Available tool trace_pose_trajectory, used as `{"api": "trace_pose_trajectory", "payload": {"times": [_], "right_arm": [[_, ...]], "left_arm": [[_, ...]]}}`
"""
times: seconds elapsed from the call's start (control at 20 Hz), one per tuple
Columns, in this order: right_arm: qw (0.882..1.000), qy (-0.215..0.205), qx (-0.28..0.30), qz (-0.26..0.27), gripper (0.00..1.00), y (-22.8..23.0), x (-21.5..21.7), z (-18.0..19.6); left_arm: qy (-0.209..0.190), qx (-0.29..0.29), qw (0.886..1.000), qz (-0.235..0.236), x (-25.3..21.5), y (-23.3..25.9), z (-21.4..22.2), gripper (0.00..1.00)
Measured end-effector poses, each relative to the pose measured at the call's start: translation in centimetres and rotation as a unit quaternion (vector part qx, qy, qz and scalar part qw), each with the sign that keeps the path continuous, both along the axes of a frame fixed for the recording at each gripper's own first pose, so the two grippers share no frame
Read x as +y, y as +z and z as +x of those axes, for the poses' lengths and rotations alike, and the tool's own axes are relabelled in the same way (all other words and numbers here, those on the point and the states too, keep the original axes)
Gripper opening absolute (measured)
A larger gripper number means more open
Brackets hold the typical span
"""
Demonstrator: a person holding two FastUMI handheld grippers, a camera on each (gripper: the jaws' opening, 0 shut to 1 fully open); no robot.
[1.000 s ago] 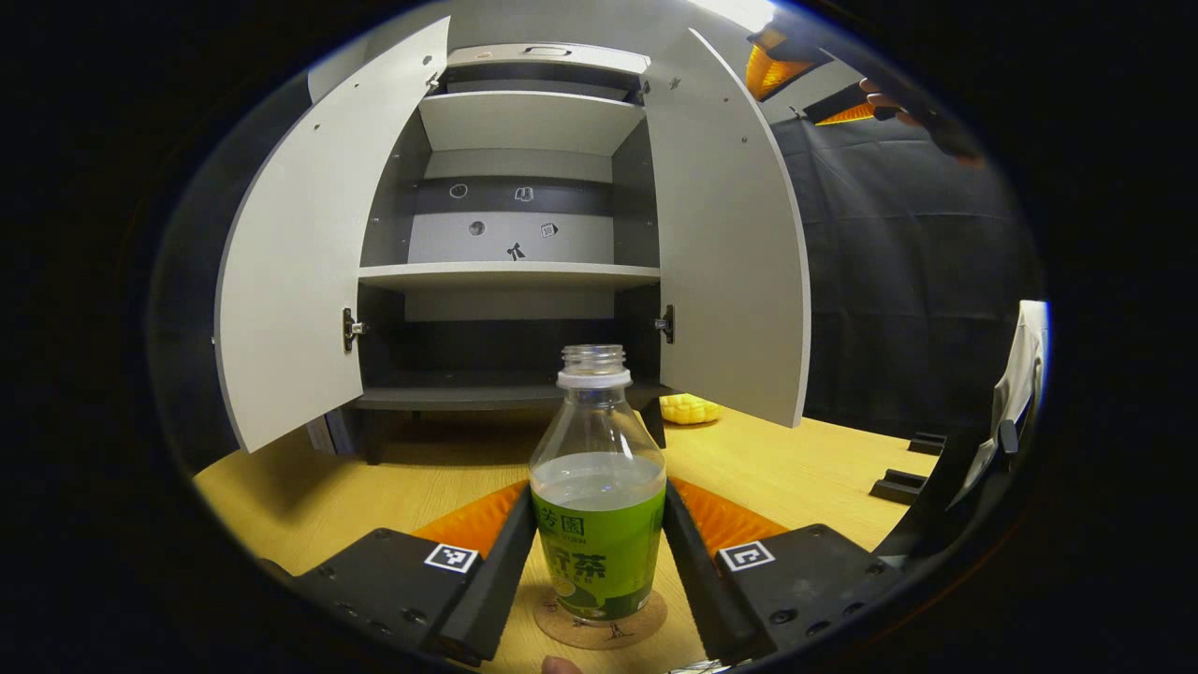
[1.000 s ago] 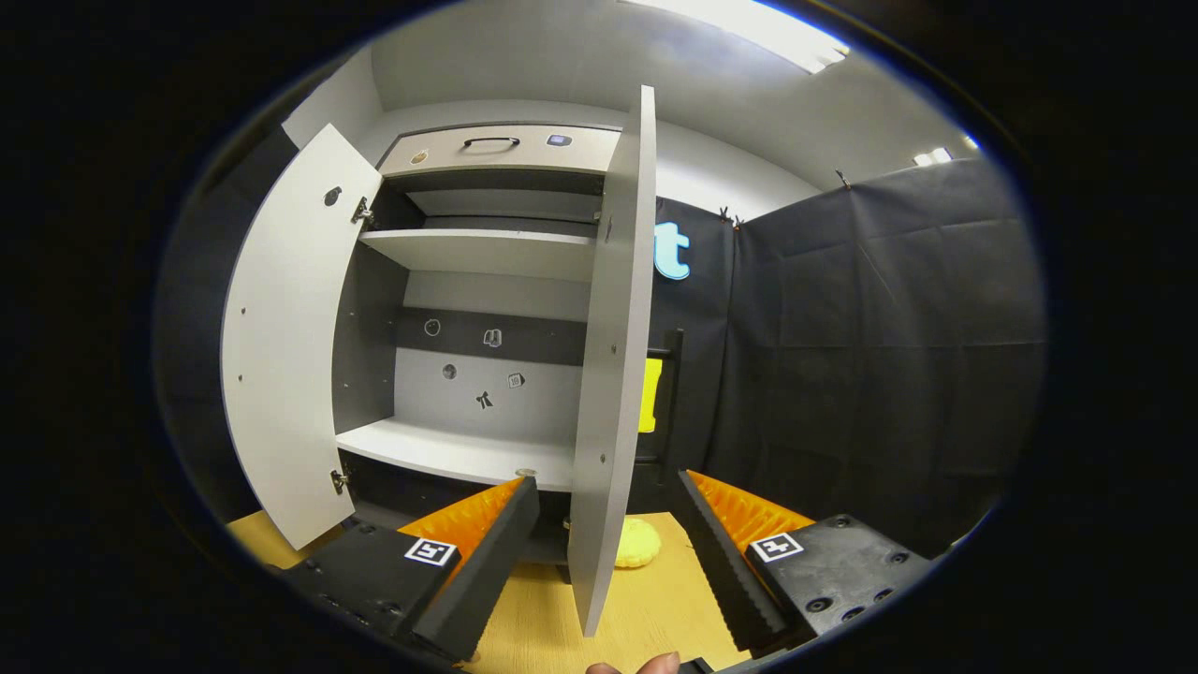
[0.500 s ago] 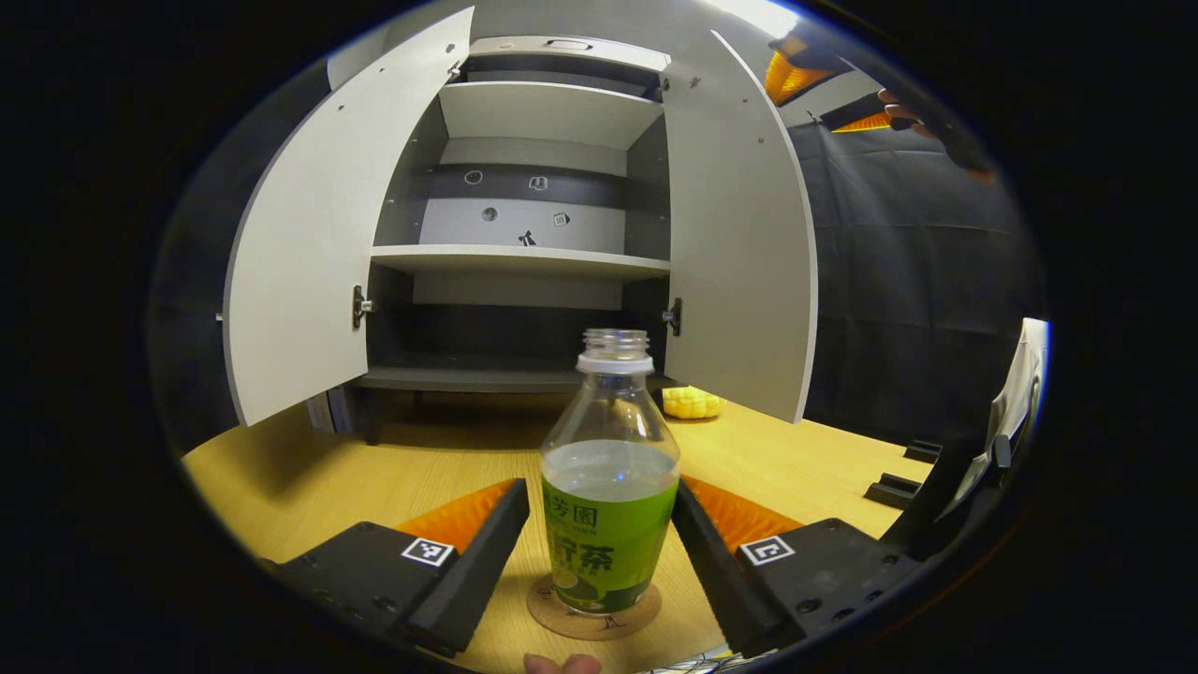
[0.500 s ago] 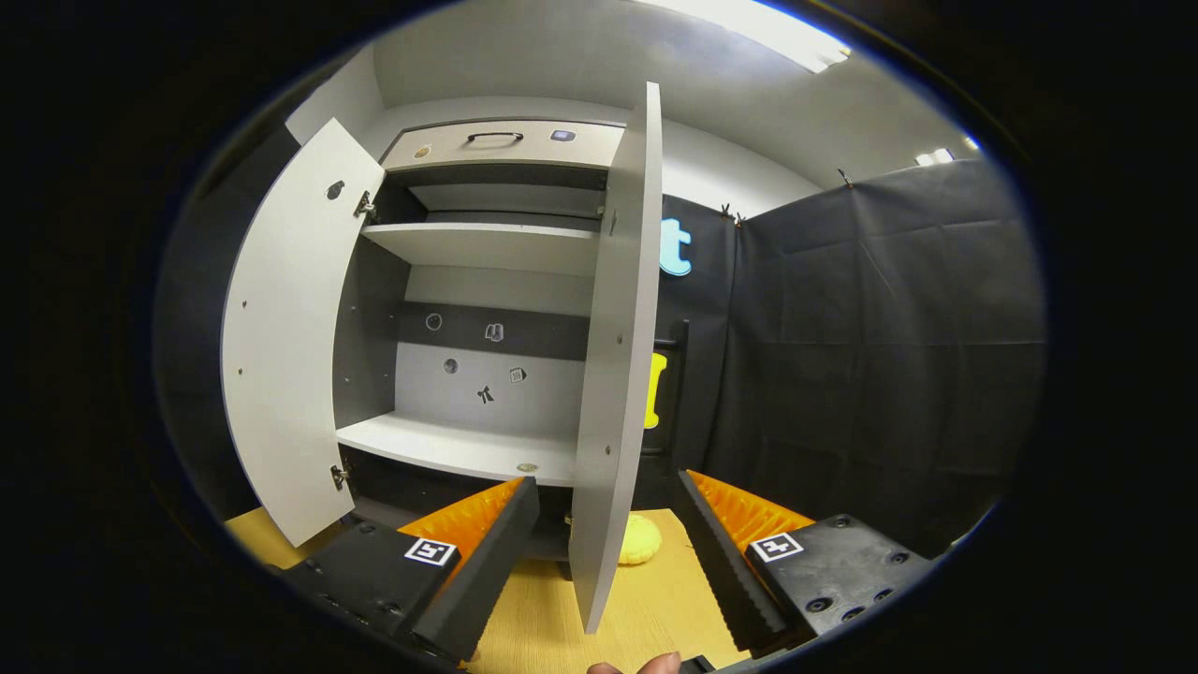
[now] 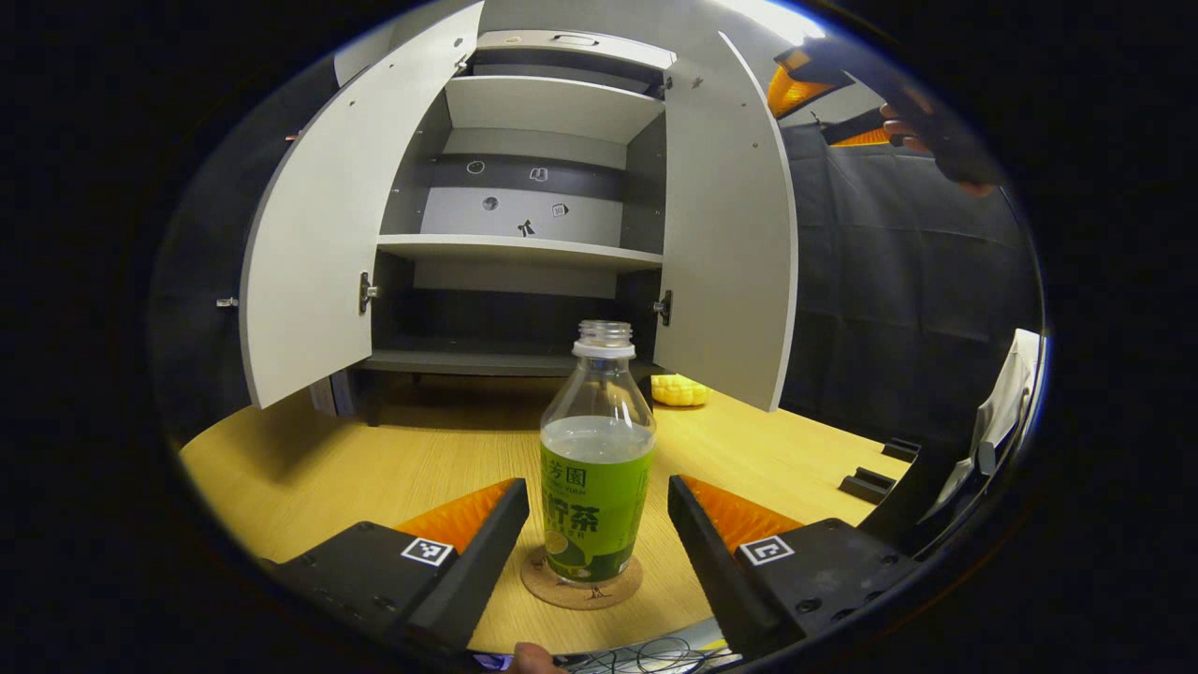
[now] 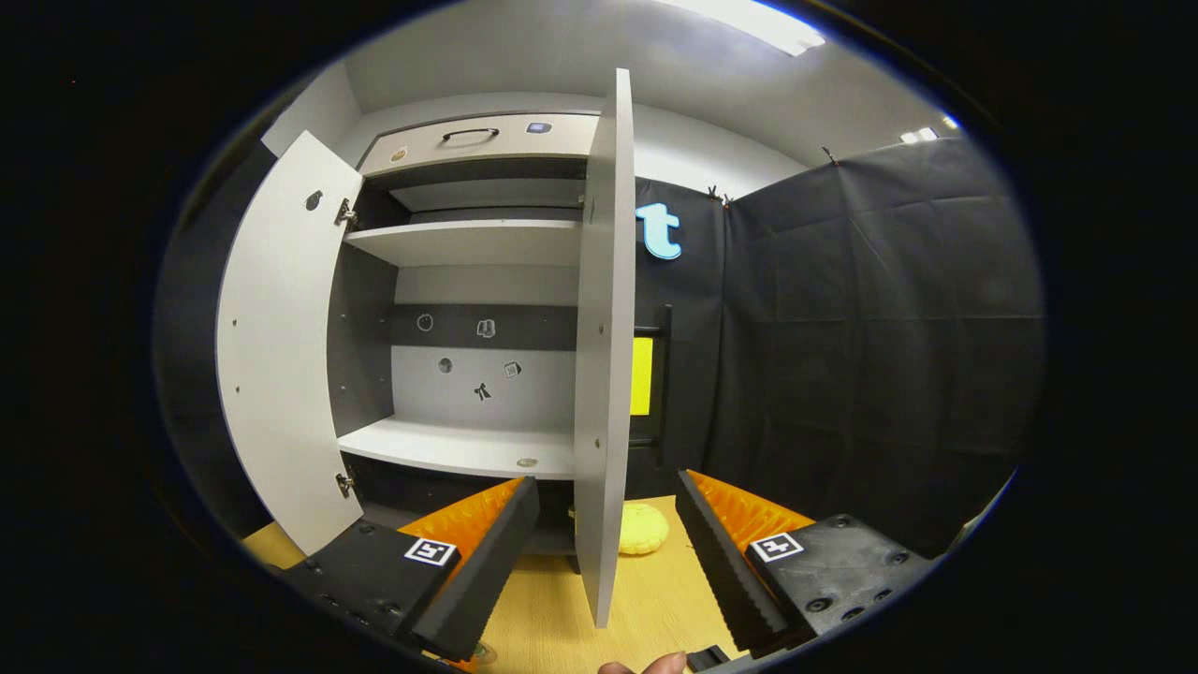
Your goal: Grasp the bottle in the cabinet with the left hand and place it on the coaster, then close the right door with the right hand and the left door with the left hand.
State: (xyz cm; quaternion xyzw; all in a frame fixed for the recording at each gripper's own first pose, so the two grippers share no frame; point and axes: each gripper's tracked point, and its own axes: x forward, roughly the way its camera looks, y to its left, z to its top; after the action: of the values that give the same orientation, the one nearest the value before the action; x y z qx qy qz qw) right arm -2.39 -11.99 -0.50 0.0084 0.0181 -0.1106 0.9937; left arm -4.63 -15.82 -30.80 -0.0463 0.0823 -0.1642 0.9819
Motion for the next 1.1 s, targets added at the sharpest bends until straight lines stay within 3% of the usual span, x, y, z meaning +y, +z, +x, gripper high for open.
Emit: {"api": "trace_pose_trajectory", "payload": {"times": [0.2, 0.45, 0.8, 1.1], "right_arm": [[1.000, 0.006, 0.001, -0.016, 0.98, 1.0, -1.5, 0.2], [1.000, -0.026, -0.001, 0.009, 0.98, 1.7, -6.7, 1.3], [0.999, -0.040, 0.024, -0.003, 0.98, 0.8, -12.8, 3.4], [1.000, -0.025, 0.007, 0.013, 0.98, 1.9, -14.5, 7.6]], "left_arm": [[0.031, 0.003, 0.999, -0.018, 2.4, 4.2, -1.3, 0.95], [0.100, -0.033, 0.994, -0.014, 8.7, 12.4, -1.3, 0.95], [0.200, -0.066, 0.977, 0.008, 18.2, 21.0, -1.3, 0.95], [0.257, -0.072, 0.963, 0.024, 21.7, 24.3, -0.4, 0.95]]}}
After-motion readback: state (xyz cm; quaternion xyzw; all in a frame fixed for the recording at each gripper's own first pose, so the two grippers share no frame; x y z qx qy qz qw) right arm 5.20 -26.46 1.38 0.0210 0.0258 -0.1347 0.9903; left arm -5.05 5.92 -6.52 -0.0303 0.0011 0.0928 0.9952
